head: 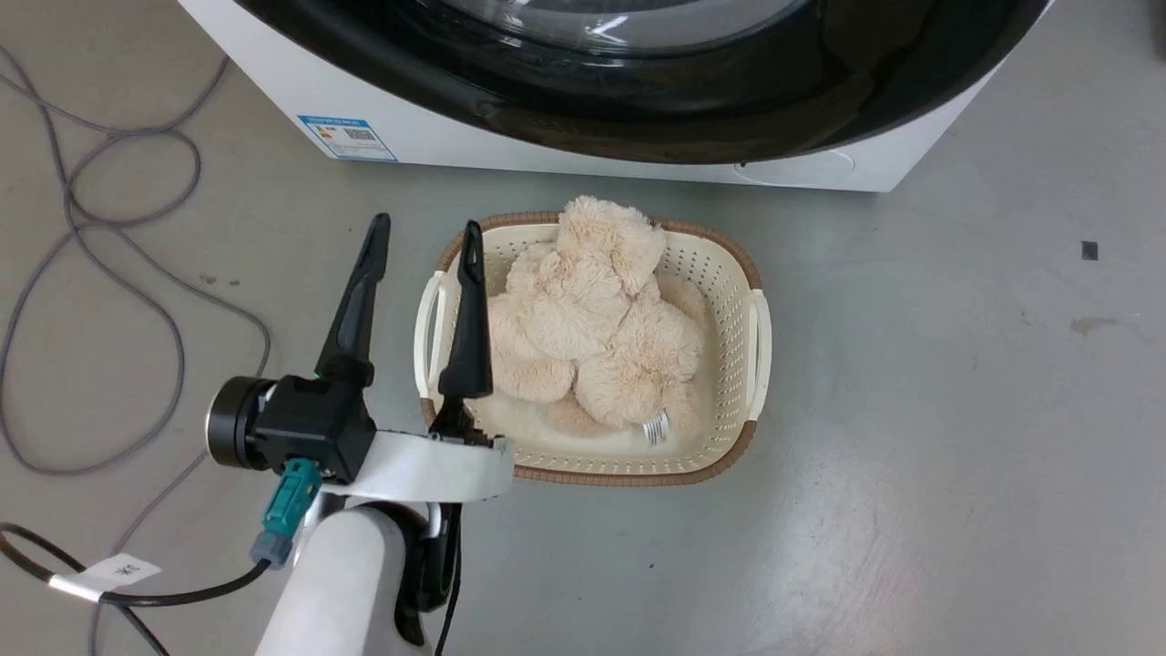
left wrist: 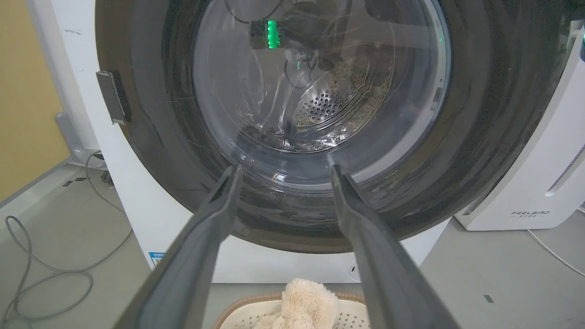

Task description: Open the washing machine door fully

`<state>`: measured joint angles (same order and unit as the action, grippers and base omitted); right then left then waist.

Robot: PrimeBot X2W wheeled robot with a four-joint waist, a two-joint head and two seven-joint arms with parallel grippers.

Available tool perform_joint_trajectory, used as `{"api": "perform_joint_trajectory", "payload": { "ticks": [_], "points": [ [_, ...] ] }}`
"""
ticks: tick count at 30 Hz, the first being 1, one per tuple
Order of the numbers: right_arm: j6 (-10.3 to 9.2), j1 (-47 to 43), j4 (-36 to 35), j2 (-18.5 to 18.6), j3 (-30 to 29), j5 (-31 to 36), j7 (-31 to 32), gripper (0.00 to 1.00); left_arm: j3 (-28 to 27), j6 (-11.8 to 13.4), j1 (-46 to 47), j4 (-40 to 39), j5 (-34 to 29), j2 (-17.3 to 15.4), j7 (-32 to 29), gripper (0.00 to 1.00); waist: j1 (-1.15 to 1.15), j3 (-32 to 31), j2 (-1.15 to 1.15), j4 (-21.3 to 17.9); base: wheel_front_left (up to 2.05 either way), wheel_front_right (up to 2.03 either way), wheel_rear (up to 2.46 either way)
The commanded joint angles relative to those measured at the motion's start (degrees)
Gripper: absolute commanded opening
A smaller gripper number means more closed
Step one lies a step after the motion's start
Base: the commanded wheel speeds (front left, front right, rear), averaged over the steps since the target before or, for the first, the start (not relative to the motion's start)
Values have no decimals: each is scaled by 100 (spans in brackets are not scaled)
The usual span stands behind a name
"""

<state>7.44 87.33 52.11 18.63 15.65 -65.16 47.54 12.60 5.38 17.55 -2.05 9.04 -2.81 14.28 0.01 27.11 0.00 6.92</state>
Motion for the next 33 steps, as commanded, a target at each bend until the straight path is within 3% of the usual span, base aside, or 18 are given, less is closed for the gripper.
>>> {"api": "perform_joint_trajectory", "payload": {
  "ticks": [1,16,33],
  "points": [
    [5,188,95,47,53,-177,167,0,42,33,111,-25,27,-7,72,100,-1,-2,0,-4,0,0,0],
    [5,-555,-354,-5,207,-311,1011,0,94,-9,-47,243,97,-7,72,100,-1,-395,0,-157,0,0,0],
    [5,-2349,-1287,-494,587,-671,1530,0,-11,-110,-571,838,116,-7,72,100,-1,-1583,0,-134,0,0,0]
  ]
}}
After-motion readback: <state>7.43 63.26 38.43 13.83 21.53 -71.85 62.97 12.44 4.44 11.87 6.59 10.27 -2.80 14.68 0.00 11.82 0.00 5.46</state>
